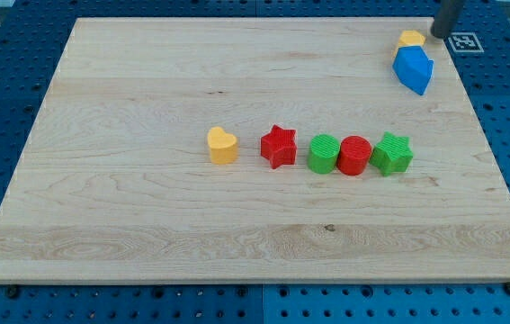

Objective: Move the yellow hexagon diagonally to the red star

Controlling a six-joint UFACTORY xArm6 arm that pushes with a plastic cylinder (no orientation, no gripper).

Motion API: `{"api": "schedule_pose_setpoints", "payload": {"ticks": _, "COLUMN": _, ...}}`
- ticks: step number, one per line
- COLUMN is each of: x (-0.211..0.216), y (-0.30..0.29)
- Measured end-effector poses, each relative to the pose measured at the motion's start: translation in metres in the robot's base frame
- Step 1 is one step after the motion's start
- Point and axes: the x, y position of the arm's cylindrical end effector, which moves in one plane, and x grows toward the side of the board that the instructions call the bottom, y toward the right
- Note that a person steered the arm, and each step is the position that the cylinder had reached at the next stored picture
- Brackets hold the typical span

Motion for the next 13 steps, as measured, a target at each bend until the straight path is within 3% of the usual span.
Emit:
{"api": "schedule_pose_setpoints", "payload": {"ticks": 2, "x": 0.034, "y": -0.029}}
{"api": "schedule_pose_setpoints", "payload": {"ticks": 7, "x": 0.021, "y": -0.130}}
{"api": "schedule_pose_setpoints", "payload": {"ticks": 9, "x": 0.062, "y": -0.165}}
{"api": "schedule_pose_setpoints", "payload": {"ticks": 12, "x": 0.085, "y": -0.281}}
{"api": "schedule_pose_setpoints", "payload": {"ticks": 13, "x": 0.117, "y": -0.310}}
